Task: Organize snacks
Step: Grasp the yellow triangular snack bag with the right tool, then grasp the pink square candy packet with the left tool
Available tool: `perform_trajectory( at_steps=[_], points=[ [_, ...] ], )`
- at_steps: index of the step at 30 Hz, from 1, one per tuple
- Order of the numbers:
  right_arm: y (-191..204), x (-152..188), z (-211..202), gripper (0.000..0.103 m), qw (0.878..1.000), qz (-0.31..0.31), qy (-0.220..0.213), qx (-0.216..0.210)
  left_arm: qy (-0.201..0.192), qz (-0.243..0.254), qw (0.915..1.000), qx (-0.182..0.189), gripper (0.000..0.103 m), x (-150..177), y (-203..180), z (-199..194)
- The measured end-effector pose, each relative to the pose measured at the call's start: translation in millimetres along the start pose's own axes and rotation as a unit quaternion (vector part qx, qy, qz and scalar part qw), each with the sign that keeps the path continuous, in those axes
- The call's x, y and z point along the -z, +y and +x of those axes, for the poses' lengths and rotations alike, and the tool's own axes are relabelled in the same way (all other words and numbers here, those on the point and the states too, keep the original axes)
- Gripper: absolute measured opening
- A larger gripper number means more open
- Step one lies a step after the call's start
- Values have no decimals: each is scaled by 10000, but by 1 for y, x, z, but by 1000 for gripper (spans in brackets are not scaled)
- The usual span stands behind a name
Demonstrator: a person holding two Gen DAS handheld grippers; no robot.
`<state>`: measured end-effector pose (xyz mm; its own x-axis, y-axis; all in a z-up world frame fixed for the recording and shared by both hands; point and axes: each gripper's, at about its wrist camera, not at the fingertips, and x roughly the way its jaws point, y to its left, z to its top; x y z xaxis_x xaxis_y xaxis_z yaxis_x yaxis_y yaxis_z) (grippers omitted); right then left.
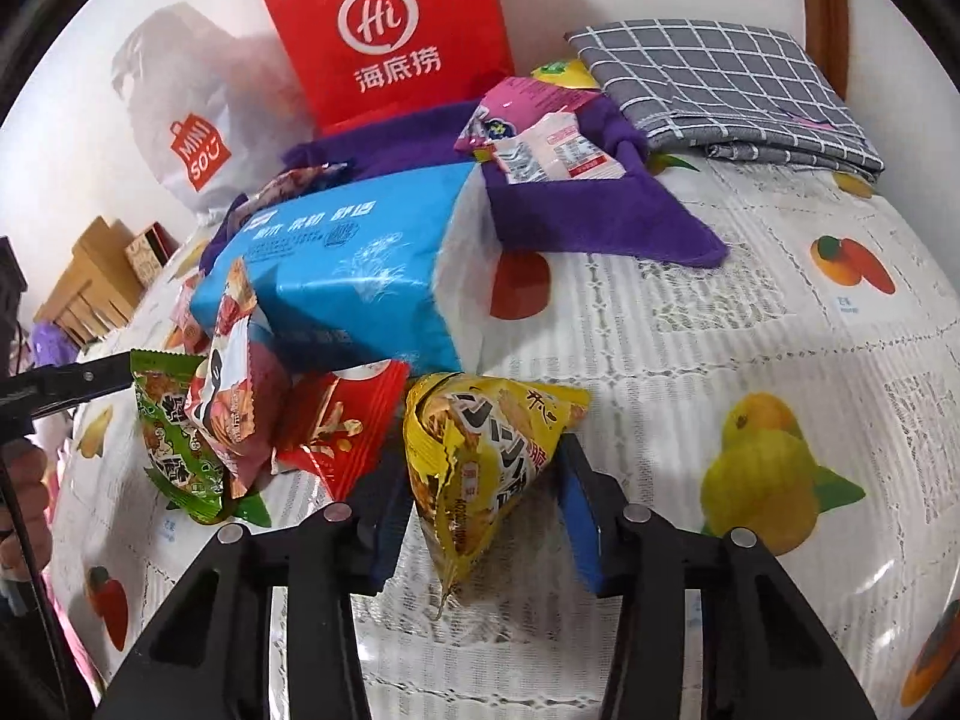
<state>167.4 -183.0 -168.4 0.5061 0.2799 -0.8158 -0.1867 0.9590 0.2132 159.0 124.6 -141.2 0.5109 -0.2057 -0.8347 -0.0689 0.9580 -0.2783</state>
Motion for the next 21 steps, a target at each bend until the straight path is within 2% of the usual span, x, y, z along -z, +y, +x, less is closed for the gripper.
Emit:
perform_trajectory(
  at_steps=[6, 10, 13, 16, 21],
  points=[
    [-23, 3, -15, 45, 9995, 237, -149, 120, 8, -33, 9999, -165, 60, -20, 5, 18],
    [-32, 5, -21, 45, 9991, 272, -194, 247, 149, -390, 9990, -130, 60, -34, 13, 39],
    [-35, 8, -23, 45, 9991, 233, -189, 306, 48, -856, 9963, -24, 60, -43, 24, 46],
    [-40, 11, -24, 45, 9994, 331, -72, 40, 74, -969, 9953, 46, 60, -53, 24, 53],
    [-39, 13, -28, 45, 9991, 400, -100, -105, 75, -938, 9954, -189, 58, -64, 17, 64]
  ],
)
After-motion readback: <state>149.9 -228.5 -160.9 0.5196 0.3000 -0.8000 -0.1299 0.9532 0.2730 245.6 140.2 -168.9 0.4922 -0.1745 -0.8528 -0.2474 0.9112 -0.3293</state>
